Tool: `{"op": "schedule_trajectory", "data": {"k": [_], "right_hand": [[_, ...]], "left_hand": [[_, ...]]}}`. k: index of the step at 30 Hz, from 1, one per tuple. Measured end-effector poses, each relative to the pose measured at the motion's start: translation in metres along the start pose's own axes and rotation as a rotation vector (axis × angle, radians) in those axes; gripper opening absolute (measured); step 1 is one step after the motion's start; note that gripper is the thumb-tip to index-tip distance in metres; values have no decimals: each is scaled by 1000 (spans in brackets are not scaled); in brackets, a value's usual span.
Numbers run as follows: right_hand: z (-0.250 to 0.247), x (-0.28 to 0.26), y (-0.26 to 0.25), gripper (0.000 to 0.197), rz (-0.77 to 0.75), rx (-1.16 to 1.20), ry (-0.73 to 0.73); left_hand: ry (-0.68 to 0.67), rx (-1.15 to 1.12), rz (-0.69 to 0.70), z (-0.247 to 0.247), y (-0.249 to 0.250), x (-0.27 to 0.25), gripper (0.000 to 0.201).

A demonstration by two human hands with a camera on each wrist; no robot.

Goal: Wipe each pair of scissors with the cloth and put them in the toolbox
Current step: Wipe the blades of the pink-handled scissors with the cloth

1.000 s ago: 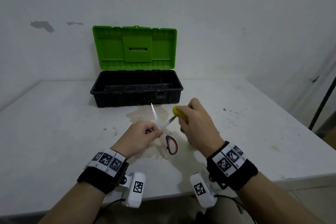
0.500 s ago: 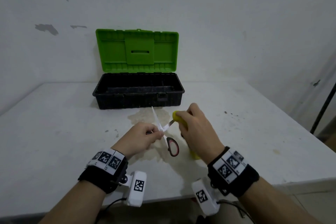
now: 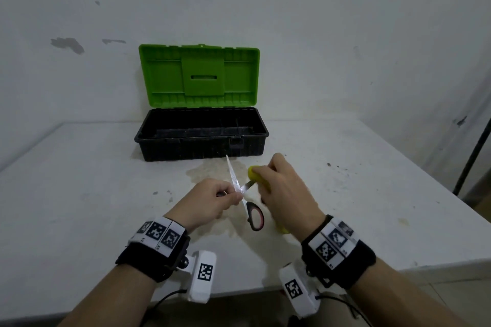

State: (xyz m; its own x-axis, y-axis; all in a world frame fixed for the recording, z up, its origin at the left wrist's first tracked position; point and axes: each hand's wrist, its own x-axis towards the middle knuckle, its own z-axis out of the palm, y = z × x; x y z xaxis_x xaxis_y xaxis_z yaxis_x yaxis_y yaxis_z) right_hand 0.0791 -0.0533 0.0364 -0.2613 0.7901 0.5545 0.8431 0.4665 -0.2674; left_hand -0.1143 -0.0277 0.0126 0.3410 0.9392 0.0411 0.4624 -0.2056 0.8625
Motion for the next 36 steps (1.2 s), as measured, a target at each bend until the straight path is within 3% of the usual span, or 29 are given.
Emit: {"op": "schedule_trajectory", "data": {"k": [3, 10, 12, 17, 21, 25, 28, 32, 36], "right_hand": [[12, -7, -9, 17, -54, -23, -107], [-3, 14, 26, 19, 180, -120, -100], [-7, 12, 16, 17, 133, -102, -86], [9, -3, -9, 17, 0, -106, -284], [7, 2, 3, 18, 48, -126, -244], [-3, 11, 24, 20, 191, -163, -183], [-8, 8, 16, 15, 161, -116, -76], [3, -4, -11, 15, 13, -45, -174], [14, -6, -3, 19, 46, -63, -243]], "left_hand": [[-19, 37, 19, 0, 3, 1, 24], [-29, 75, -23, -2, -9, -3, 29], [-24, 86, -16, 0, -8, -2, 29], [-30, 122, 22, 3, 0, 0, 28], [-47, 71, -1, 0, -4, -1, 29], [-46, 67, -18, -4, -6, -2, 27], [-51, 22, -26, -2, -5, -3, 27], [-66, 40, -20, 3, -1, -1, 25], [-62, 59, -23, 2, -2, -2, 27]]}}
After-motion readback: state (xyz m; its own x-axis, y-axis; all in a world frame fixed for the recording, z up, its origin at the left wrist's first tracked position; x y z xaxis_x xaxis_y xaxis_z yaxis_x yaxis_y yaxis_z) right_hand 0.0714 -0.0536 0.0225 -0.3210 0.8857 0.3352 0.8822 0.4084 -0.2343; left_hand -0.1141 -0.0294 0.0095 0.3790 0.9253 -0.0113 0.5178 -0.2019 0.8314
